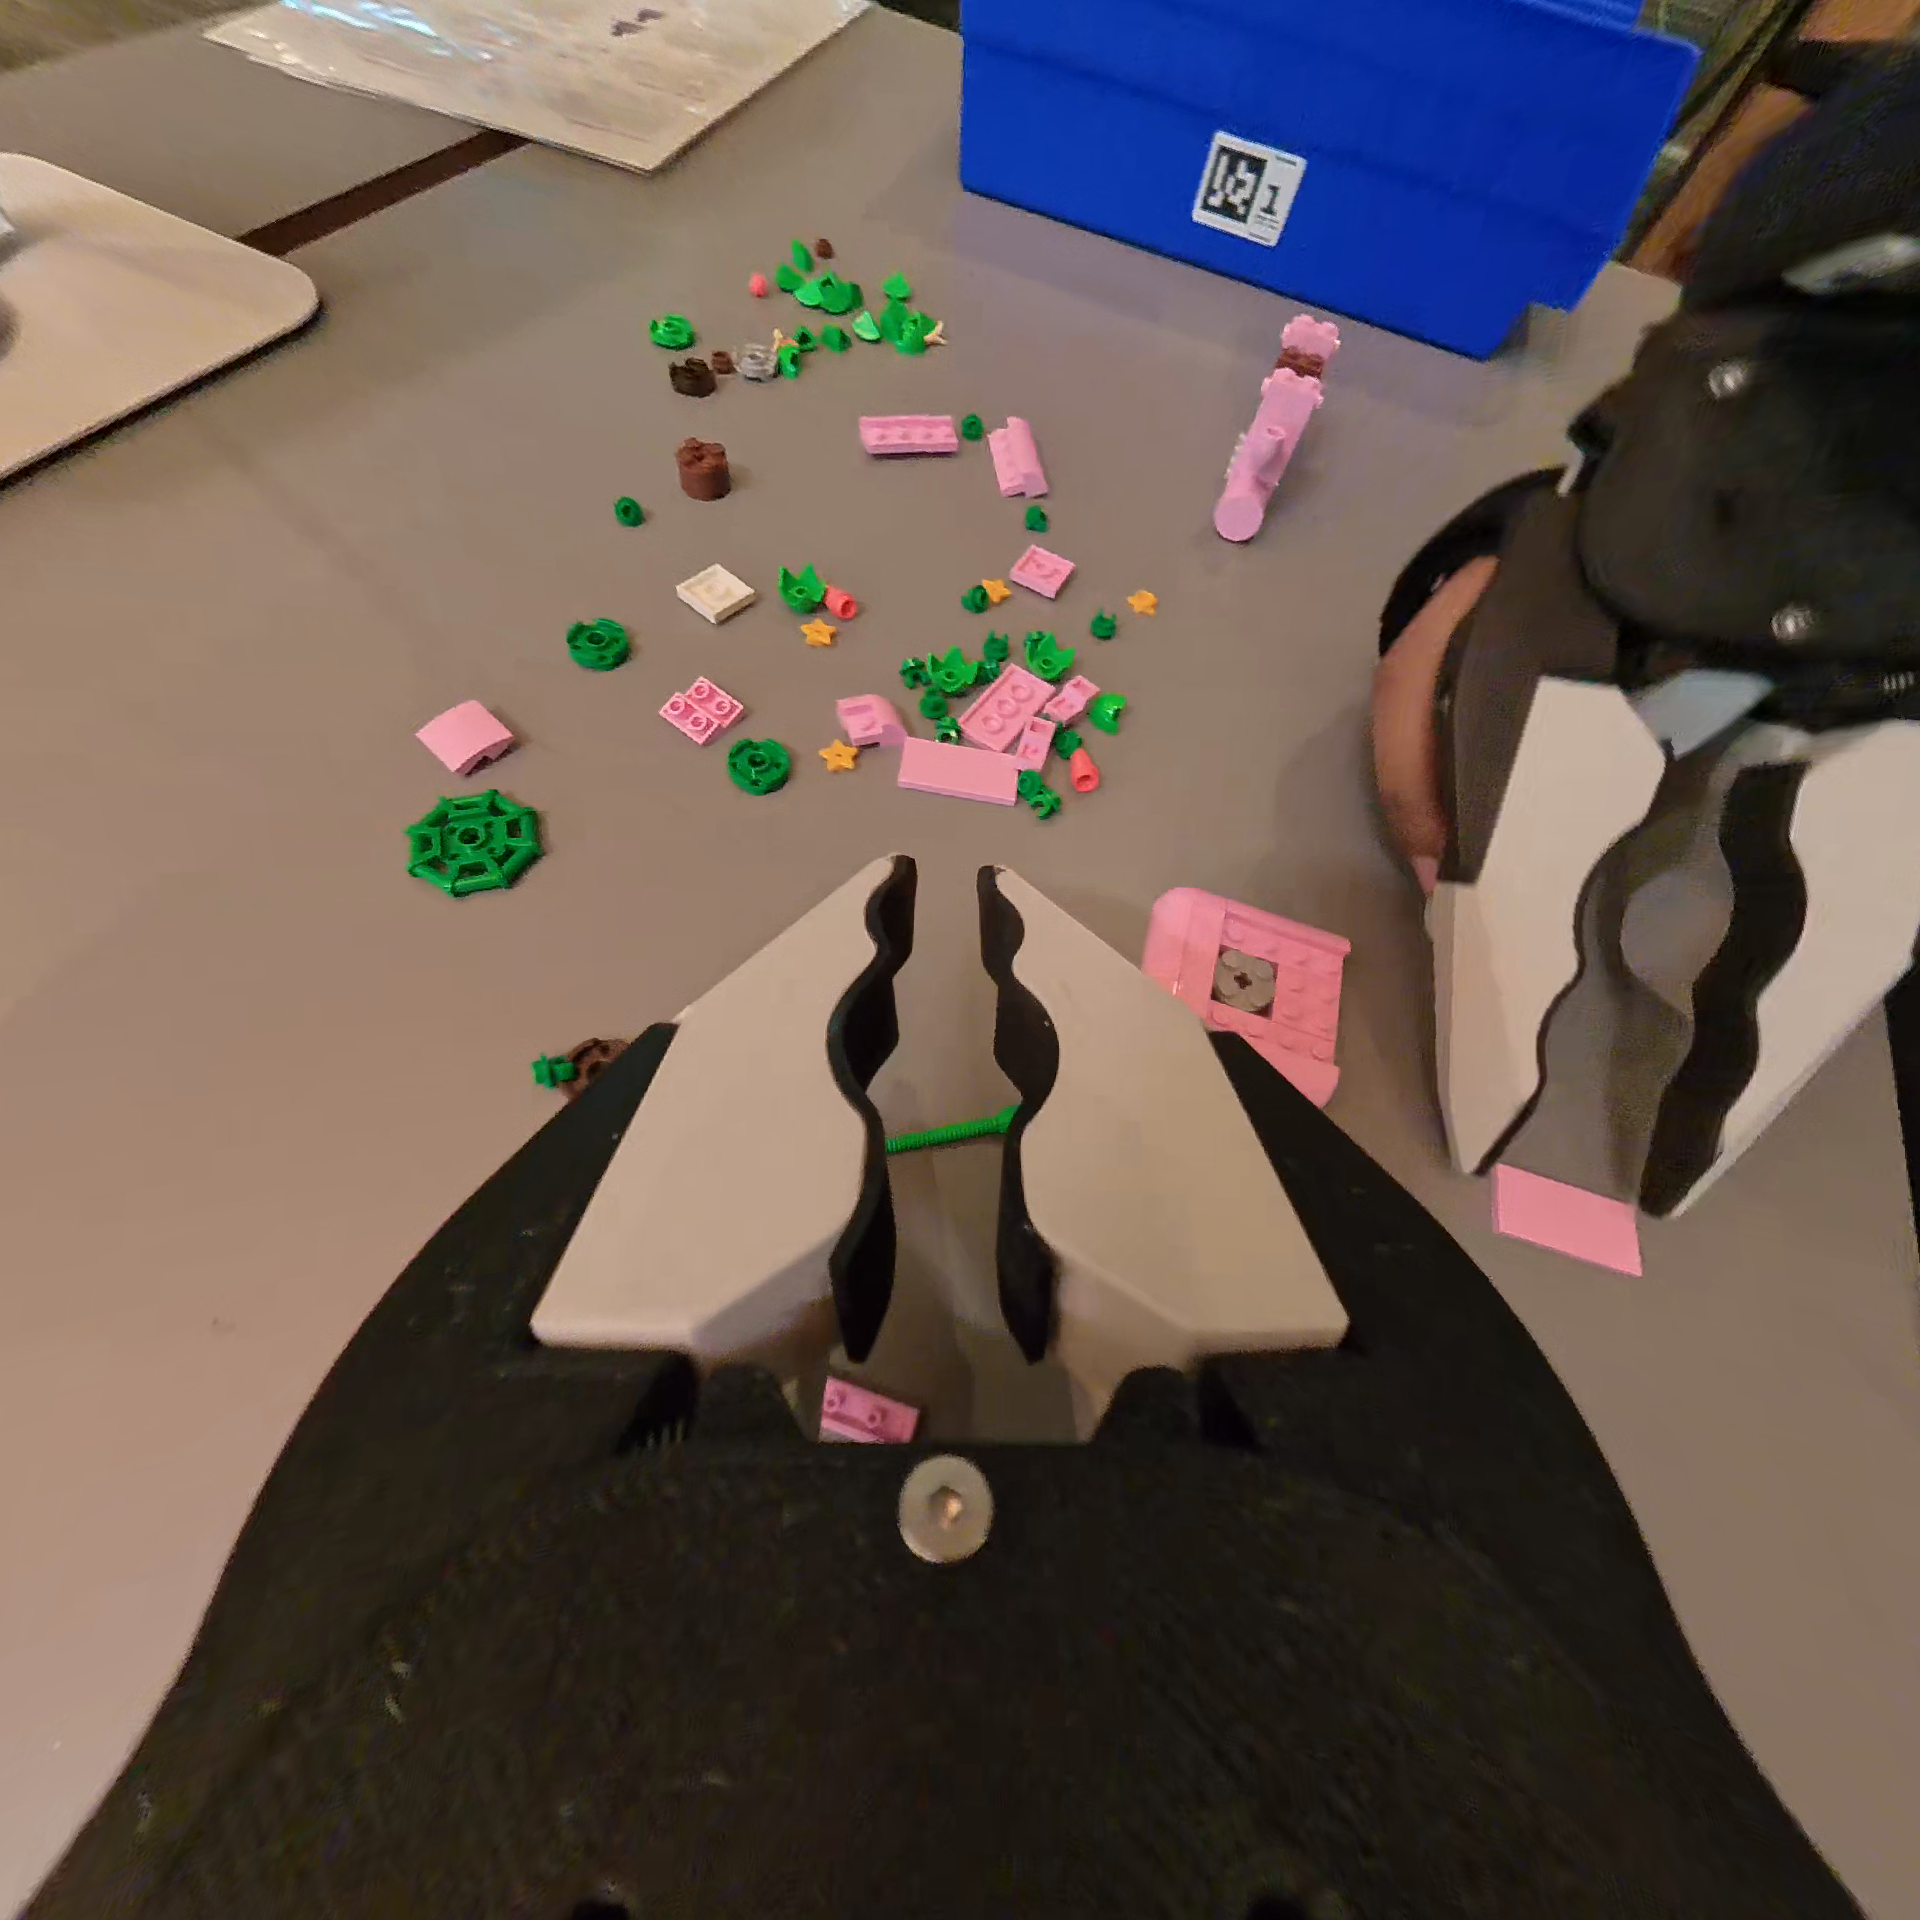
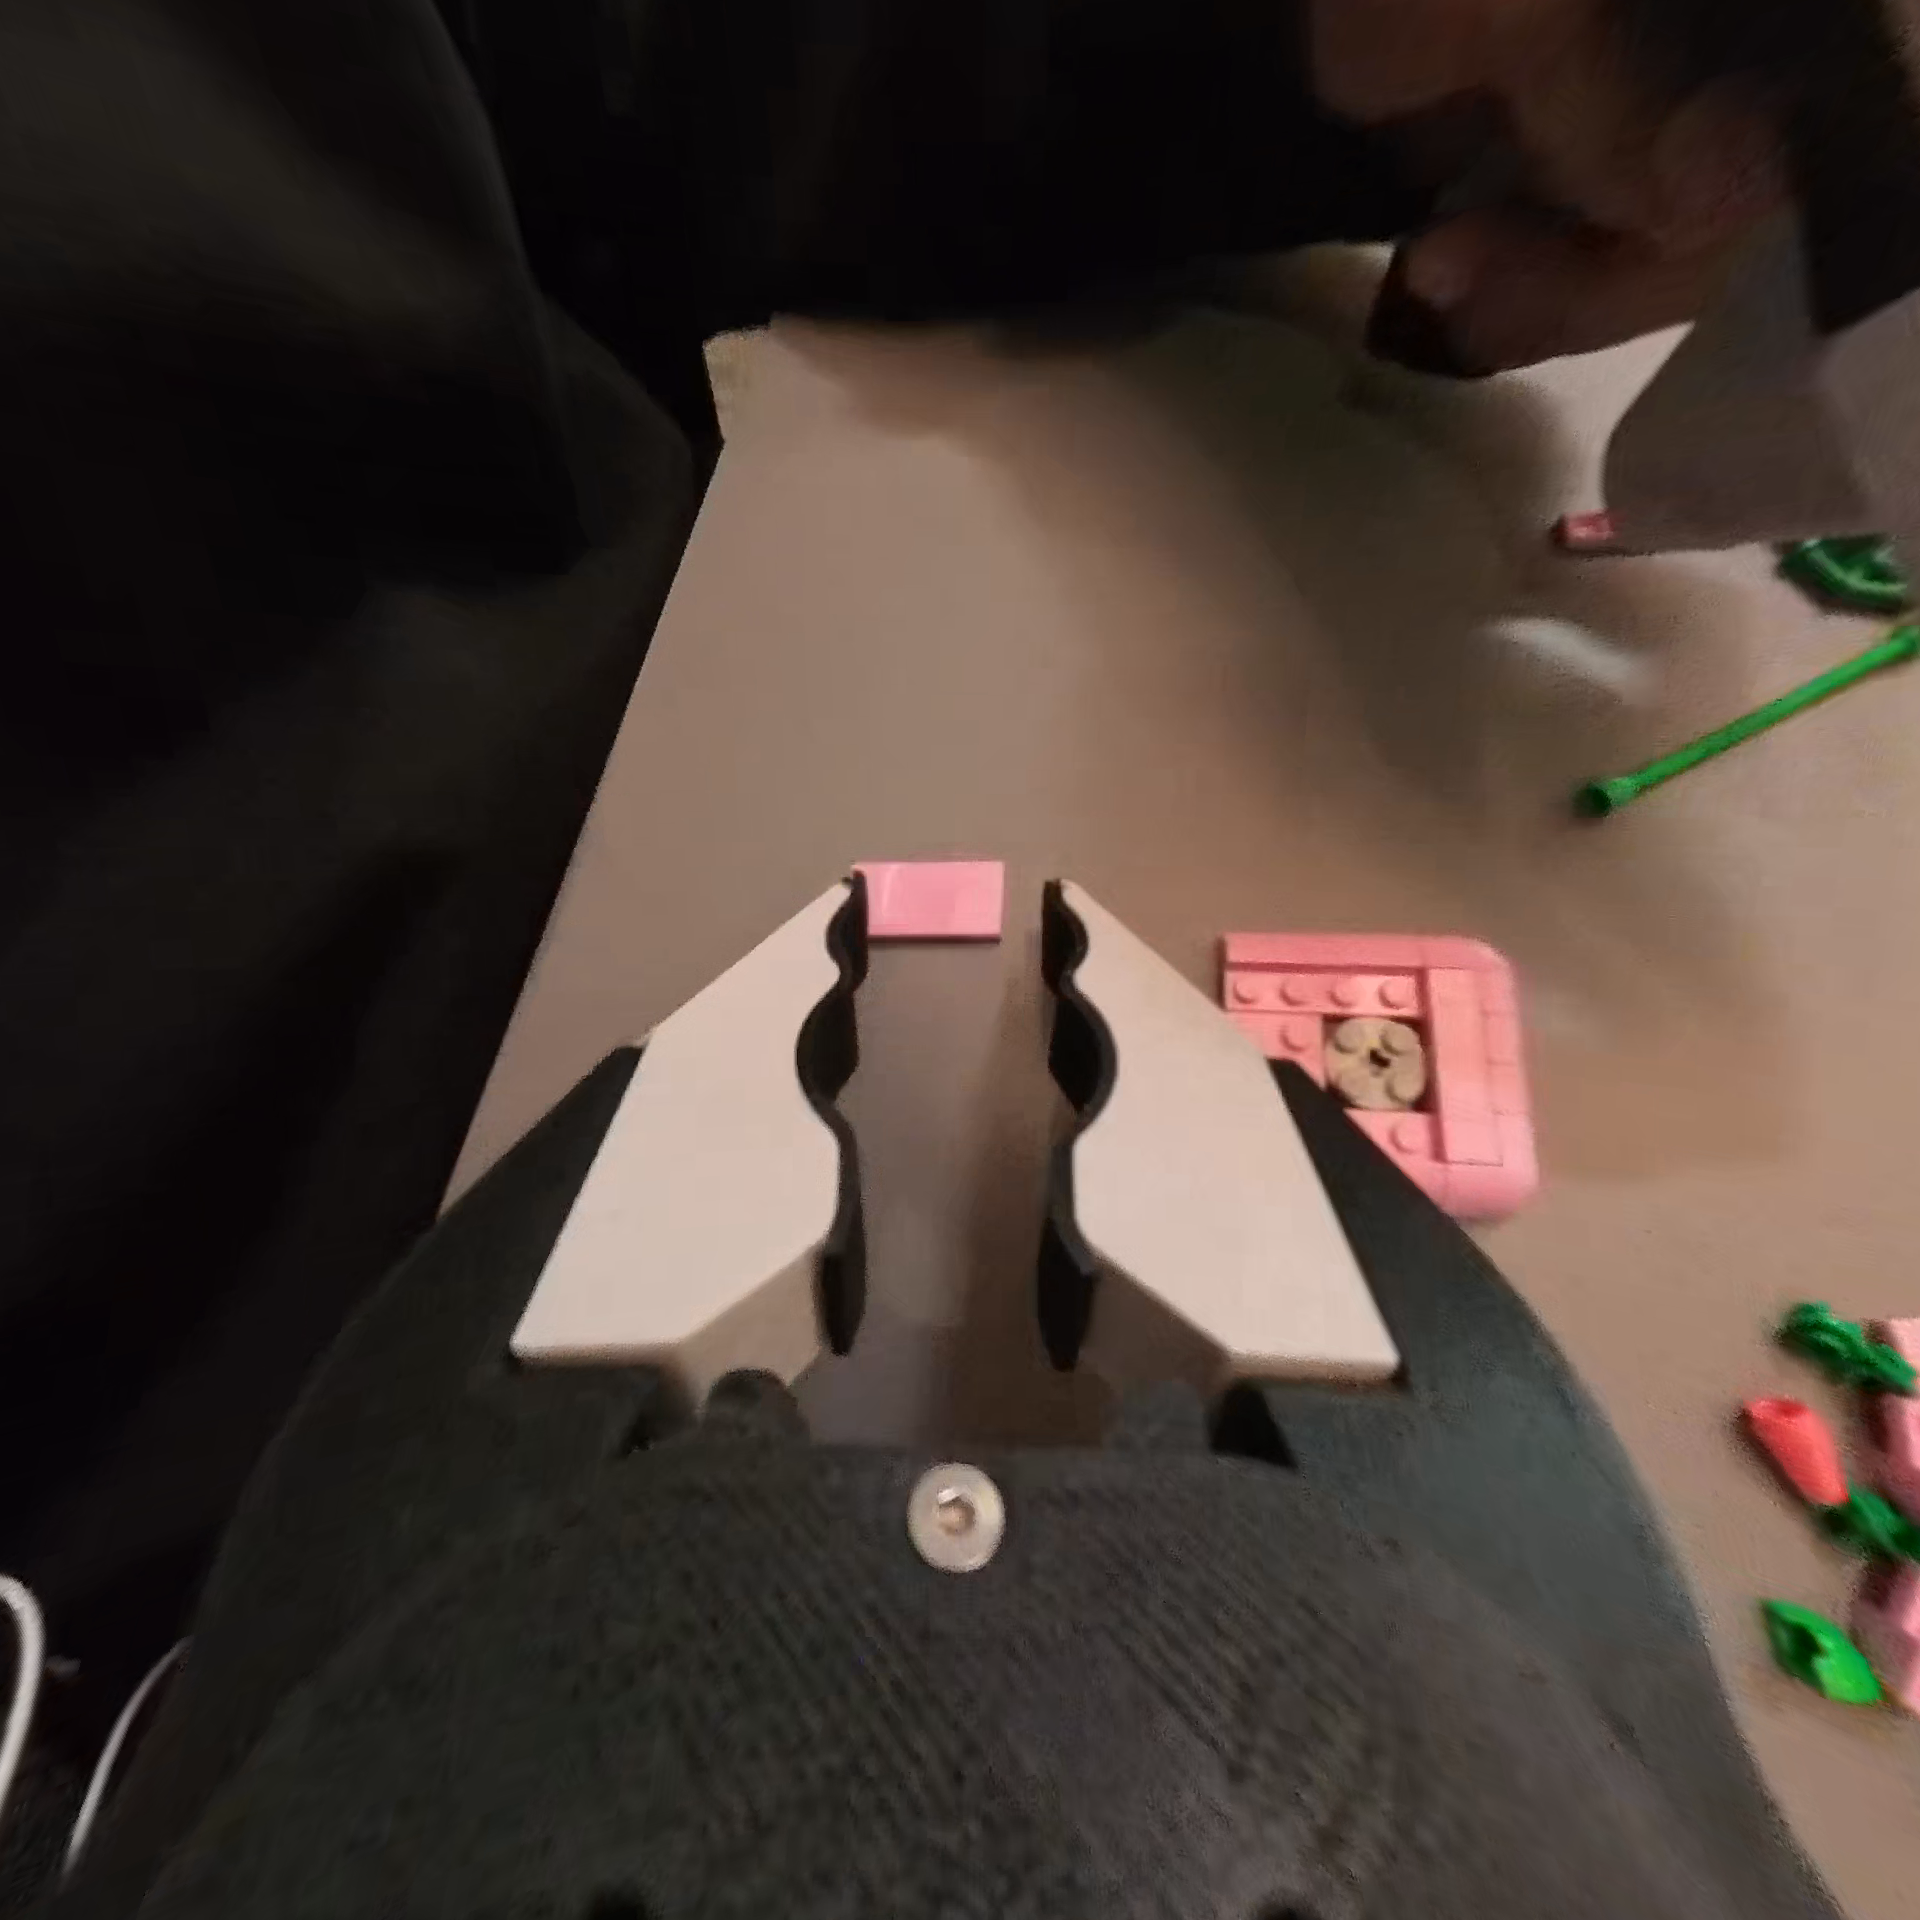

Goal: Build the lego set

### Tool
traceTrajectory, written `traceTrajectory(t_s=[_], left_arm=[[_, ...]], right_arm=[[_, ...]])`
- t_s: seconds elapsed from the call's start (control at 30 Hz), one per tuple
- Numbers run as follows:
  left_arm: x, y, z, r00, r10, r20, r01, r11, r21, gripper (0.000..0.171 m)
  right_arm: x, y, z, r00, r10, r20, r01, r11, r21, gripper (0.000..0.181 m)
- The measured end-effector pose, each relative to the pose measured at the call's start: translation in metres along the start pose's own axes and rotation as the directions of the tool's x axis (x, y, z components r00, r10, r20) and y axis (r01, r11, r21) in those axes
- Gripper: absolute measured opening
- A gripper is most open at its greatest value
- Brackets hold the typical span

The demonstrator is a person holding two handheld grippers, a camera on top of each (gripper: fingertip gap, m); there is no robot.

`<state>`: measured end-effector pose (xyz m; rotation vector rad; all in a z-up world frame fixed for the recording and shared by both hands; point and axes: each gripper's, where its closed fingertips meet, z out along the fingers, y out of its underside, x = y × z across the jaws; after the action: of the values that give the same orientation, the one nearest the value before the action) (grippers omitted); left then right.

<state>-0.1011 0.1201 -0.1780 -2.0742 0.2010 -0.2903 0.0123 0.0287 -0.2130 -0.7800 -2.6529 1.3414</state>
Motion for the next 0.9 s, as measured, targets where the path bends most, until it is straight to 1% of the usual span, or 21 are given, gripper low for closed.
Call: traceTrajectory(t_s=[0.03, 0.13, 0.23, 0.3, 0.37, 0.43, 0.53, 0.6, 0.67, 0.7, 0.77, 0.8, 0.9], left_arm=[[-0.001, 0.0, 0.0, 1.0, -0.004, 0.004, 0.004, 1.0, 0.003, 0.01], [-0.002, 0.002, 0.002, 1.0, -0.005, 0.004, 0.005, 1.0, 0.001, 0.01], [-0.001, 0.004, 0.004, 1.0, 0.005, -0.005, -0.005, 1.0, -0.013, 0.009], [-0.001, 0.004, 0.004, 1.0, 0.006, -0.003, -0.006, 1.0, -0.01, 0.009], [-0.001, 0.004, 0.004, 1.0, 0.003, -0.005, -0.003, 1.0, -0.01, 0.009], [-0.001, 0.004, 0.003, 1.0, 0.002, -0.006, -0.002, 1.0, -0.01, 0.009], [0.0, 0.004, 0.004, 1.0, 0.011, -0.007, -0.012, 1.0, -0.013, 0.009], [0.002, 0.005, 0.004, 1.0, 0.021, -0.009, -0.021, 1.0, -0.019, 0.009], [0.003, 0.006, 0.005, 0.999, 0.032, -0.009, -0.032, 0.999, -0.028, 0.009], [0.004, 0.007, 0.005, 0.999, 0.037, -0.01, -0.038, 0.999, -0.032, 0.009], [0.005, 0.007, 0.006, 0.999, 0.046, -0.009, -0.047, 0.998, -0.037, 0.009], [0.005, 0.007, 0.006, 0.999, 0.049, -0.008, -0.049, 0.998, -0.037, 0.009], [0.005, 0.007, 0.006, 0.999, 0.044, -0.009, -0.044, 0.998, -0.034, 0.009]], right_arm=[[0.0, 0.003, 0.003, 1.0, -0.007, -0.005, 0.007, 1.0, -0.024, 0.033], [-0.007, 0.002, 0.004, 1.0, -0.008, 0.029, 0.008, 1.0, -0.022, 0.036], [-0.01, 0.003, 0.006, 0.999, -0.043, 0.021, 0.043, 0.999, -0.033, 0.035], [-0.005, 0.002, 0.007, 0.998, -0.055, -0.021, 0.054, 0.998, -0.037, 0.021], [0.001, 0.001, 0.005, 0.996, -0.069, -0.061, 0.067, 0.997, -0.035, 0.0], [0.006, 0.001, 0.001, 0.992, -0.087, -0.093, 0.084, 0.996, -0.03, 0.0], [0.011, -0.003, -0.008, 0.993, -0.056, -0.108, 0.057, 0.998, 0.007, 0.003], [0.009, -0.009, -0.013, 0.995, -0.043, -0.084, 0.047, 0.998, 0.048, 0.013], [-0.005, -0.013, -0.008, 0.999, -0.049, -0.002, 0.049, 0.995, 0.084, 0.028], [-0.009, -0.011, -0.004, 0.998, -0.06, 0.018, 0.059, 0.996, 0.07, 0.031], [-0.011, -0.001, 0.005, 0.996, -0.084, 0.016, 0.084, 0.996, -0.014, 0.033], [-0.012, 0.004, 0.006, 0.996, -0.089, 0.022, 0.09, 0.995, -0.043, 0.031], [-0.011, 0.011, -0.002, 0.998, -0.06, 0.036, 0.062, 0.996, -0.061, 0.022]])
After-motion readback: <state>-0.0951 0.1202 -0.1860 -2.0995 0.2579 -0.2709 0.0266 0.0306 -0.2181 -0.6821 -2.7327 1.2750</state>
